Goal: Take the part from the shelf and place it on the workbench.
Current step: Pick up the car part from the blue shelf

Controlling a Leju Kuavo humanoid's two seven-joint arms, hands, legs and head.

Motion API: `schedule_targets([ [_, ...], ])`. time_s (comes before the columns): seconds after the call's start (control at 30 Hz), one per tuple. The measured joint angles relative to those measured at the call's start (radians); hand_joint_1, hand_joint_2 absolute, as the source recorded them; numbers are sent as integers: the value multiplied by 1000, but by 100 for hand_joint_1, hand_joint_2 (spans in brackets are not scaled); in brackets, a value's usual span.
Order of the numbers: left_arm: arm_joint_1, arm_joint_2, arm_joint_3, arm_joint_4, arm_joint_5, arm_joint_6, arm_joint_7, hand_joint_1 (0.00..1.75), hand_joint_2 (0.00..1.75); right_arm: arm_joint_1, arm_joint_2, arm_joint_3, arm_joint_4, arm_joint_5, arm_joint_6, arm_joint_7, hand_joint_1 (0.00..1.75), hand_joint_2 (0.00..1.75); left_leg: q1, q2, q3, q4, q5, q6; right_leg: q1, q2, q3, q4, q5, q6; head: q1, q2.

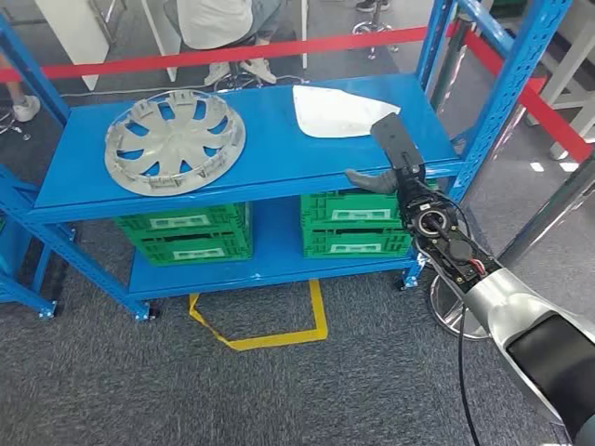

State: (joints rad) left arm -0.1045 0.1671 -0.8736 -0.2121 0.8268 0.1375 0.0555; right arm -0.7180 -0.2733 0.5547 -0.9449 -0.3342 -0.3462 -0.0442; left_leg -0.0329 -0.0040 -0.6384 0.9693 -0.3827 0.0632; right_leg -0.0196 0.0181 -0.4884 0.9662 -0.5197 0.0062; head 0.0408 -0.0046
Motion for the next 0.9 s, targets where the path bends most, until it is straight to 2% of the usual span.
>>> schedule_targets([
  [0.07,-1,0,0,0,0,0,0,0,175,2,-1,0,-1,1,0,0,0,175,1,0,12,-18,-4,1,1,-2,9,1,9,7,-1,0],
  [0.1,-1,0,0,0,-1,0,0,0,175,3,-3,0,-1,3,-1,-1,0,175,4,0,28,-34,-4,-1,0,-4,14,1,10,12,-1,0],
  [0.17,-2,-1,0,1,-1,0,0,0,175,0,-5,-1,-2,5,-2,-1,0,175,11,0,63,-59,-6,-4,1,-7,8,39,-10,20,0,0],
  [0.2,-3,-3,0,1,-2,0,0,0,175,-3,-7,-2,-2,5,-3,-1,0,175,14,-1,75,-65,-7,-6,0,-9,-16,86,-33,23,2,0],
  [0.27,-4,-6,0,1,-2,-1,0,0,175,-2,-10,-2,-2,5,-4,-1,0,175,15,-2,90,-66,-18,-9,-1,-9,-90,215,-82,33,5,0],
  [0.3,-4,-8,0,1,-3,-1,0,0,175,2,-12,-3,-1,5,-4,0,0,175,17,-3,97,-66,-25,-11,-2,-9,-126,263,-94,38,5,0],
  [0.33,-3,-10,0,1,-3,-1,0,0,175,5,-12,-3,-1,5,-4,0,0,175,19,-4,106,-65,-32,-15,-3,-10,-149,279,-88,42,6,0],
  [0.37,-2,-12,0,1,-3,-1,0,0,175,8,-13,-3,-1,5,-4,0,0,175,22,-4,116,-64,-40,-18,-5,-10,-153,255,-58,46,6,0],
  [0.43,-1,-15,0,1,-2,-1,0,0,175,9,-15,-3,-1,5,-4,0,0,175,29,-4,137,-59,-59,-30,-11,-11,-115,123,43,55,7,0],
  [0.47,-3,-15,0,1,-2,-1,0,0,175,8,-16,-3,0,6,-5,0,0,175,31,-5,144,-55,-67,-36,-11,-11,-96,59,71,58,8,0],
  [0.5,-5,-15,0,2,-2,-1,0,0,175,8,-17,-3,0,6,-5,0,0,175,32,-5,145,-51,-73,-42,-10,-12,-80,18,83,52,9,0],
  [0.53,-7,-15,0,2,-2,0,0,0,175,9,-18,-3,0,6,-6,0,0,175,31,-6,144,-47,-77,-48,-8,-11,-75,2,79,41,9,0],
  [0.6,-8,-14,0,3,-2,0,0,0,175,9,-19,-3,0,7,-6,0,0,175,28,-5,142,-41,-83,-58,-6,-11,-67,1,77,13,7,0],
  [0.63,-7,-15,0,3,-2,0,0,0,175,8,-19,-4,-1,9,-6,0,0,175,28,-4,140,-30,-86,-62,-7,-9,-64,1,79,5,5,0],
  [0.67,-9,-14,0,3,-1,0,0,0,175,6,-19,-4,-2,11,-6,-1,0,175,29,-4,126,-3,-93,-67,-8,-8,-58,1,79,-1,2,0],
  [0.7,-11,-14,0,3,0,0,0,0,175,3,-19,-5,-2,13,-5,-1,0,175,31,-3,99,44,-105,-72,-9,-7,-53,0,76,-5,0,0],
  [0.8,-14,-17,-1,3,4,0,3,0,175,2,-19,-5,-3,18,-3,0,0,175,34,-2,-39,248,-166,-80,-5,-7,-39,0,61,-12,-4,0],
  [0.83,-13,-18,-1,3,5,0,4,0,175,3,-19,-5,-3,19,-2,1,0,175,34,-2,-74,281,-170,-78,-3,-7,-33,0,54,-13,-4,0],
  [0.87,-12,-19,-1,3,7,0,6,0,175,4,-19,-4,-3,21,-1,2,0,175,33,-2,-89,275,-153,-73,0,-7,-25,-1,48,-14,-4,0],
  [0.9,-11,-20,-1,3,7,0,7,0,175,3,-19,-4,-3,22,-1,3,0,175,30,-2,-83,229,-114,-65,3,-6,-15,-1,41,-15,-4,0],
])
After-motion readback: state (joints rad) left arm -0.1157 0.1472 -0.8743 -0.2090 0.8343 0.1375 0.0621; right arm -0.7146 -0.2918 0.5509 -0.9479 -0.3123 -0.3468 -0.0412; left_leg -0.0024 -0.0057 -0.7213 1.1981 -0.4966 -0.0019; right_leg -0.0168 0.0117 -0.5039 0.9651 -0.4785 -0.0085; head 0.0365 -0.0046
